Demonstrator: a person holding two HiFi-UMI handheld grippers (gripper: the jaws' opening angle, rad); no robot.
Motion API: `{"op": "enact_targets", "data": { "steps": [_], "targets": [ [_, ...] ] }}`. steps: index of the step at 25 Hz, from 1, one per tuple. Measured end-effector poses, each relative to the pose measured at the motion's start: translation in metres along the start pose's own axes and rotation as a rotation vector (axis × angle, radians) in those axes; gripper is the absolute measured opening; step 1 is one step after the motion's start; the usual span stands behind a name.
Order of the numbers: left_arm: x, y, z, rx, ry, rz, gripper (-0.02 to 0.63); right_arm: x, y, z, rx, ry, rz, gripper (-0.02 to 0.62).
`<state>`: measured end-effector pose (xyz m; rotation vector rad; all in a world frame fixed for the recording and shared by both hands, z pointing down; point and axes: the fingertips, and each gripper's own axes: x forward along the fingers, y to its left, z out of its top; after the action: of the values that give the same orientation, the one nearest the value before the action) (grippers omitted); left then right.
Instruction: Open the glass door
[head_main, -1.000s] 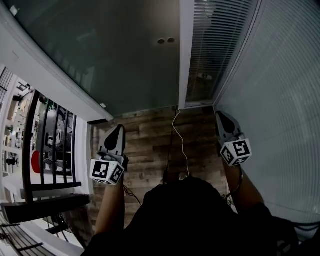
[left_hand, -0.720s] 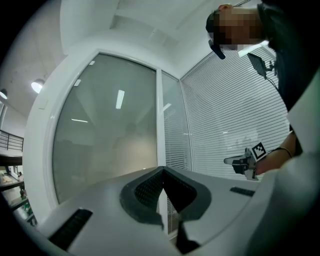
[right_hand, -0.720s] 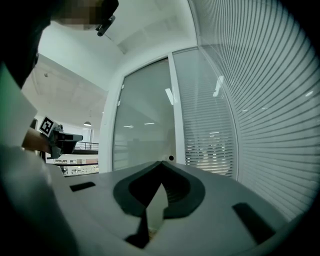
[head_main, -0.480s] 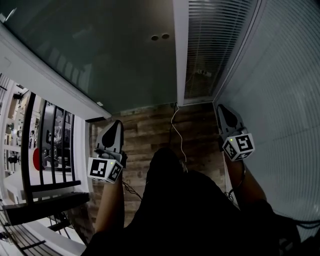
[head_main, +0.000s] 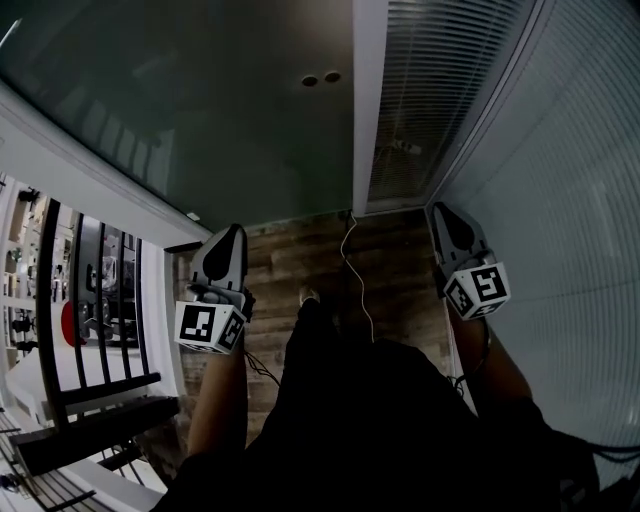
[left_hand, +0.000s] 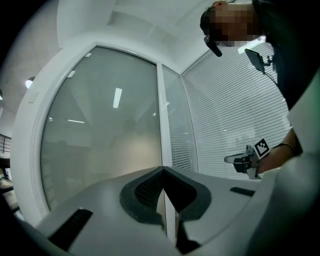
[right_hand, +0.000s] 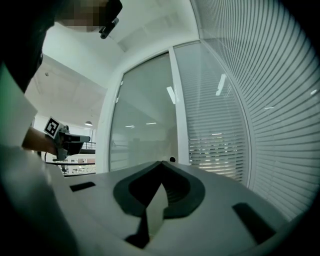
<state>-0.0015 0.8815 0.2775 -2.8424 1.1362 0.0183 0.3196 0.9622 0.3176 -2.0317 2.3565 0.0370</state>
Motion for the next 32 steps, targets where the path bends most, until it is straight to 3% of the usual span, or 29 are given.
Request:
{"op": "enact_targets", "data": {
  "steps": [8,21,27,32],
  "targets": [
    [0.049,0.071,0.001,-0.005,0.023,-0.045,0.006,0.095,0.014,0.012,-0.007,-0.014,-0.001,-0.016],
    [0.111,0.166,-0.009,-0.055,0.029,-0.061,0.006,0.194,0.021,-0.005,0.011,0.027,-0.029,-0.015],
    [0.157,0.220,-0.013,-0.031,0.025,-0.095,0.006,0.264,0.030,-0.006,-0.001,0.033,-0.033,-0.017],
    [0.185,0.242,-0.016,-0.002,0.015,-0.121,0.006,0.290,0.030,-0.010,0.008,0.041,-0.058,-0.017]
  ]
}}
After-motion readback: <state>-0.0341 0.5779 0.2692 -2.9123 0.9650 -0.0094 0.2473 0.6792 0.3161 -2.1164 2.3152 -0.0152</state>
